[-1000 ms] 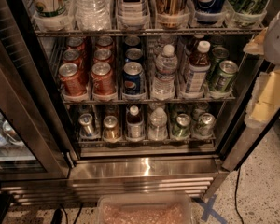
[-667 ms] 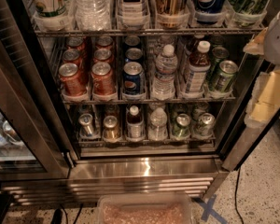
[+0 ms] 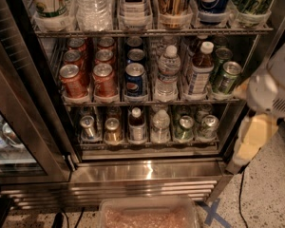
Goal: Pick blue plastic bottle from bottom shelf of fridge
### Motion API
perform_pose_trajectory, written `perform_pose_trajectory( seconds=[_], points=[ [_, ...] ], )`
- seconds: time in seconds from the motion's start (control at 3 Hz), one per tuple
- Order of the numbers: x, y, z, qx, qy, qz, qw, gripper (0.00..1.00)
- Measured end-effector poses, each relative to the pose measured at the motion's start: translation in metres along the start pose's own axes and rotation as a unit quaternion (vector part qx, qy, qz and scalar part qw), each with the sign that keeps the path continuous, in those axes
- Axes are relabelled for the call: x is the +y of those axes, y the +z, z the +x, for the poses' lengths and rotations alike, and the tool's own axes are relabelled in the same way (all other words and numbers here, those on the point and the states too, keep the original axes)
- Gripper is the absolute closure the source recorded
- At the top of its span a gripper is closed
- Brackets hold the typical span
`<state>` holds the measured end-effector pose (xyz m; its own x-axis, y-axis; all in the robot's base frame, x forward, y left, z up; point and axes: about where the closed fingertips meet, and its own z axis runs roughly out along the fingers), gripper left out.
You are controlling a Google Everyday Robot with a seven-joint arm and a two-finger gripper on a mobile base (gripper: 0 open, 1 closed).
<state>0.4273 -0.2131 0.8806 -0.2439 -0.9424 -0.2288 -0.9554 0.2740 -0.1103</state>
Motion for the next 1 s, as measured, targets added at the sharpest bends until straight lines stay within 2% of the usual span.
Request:
perform_pose_trajectory(
  seconds=[0.33, 0.67, 1.0],
  points=[
    [0.021, 0.054, 0.009, -0.021, -0.01, -0.042, 0.9988, 0.0],
    [0.043, 0.095, 0.005, -0.055, -0.053, -0.072, 0.9945, 0.0],
    [0.043, 0.095, 0.005, -0.055, -0.053, -0.072, 0.9945, 0.0]
  ],
)
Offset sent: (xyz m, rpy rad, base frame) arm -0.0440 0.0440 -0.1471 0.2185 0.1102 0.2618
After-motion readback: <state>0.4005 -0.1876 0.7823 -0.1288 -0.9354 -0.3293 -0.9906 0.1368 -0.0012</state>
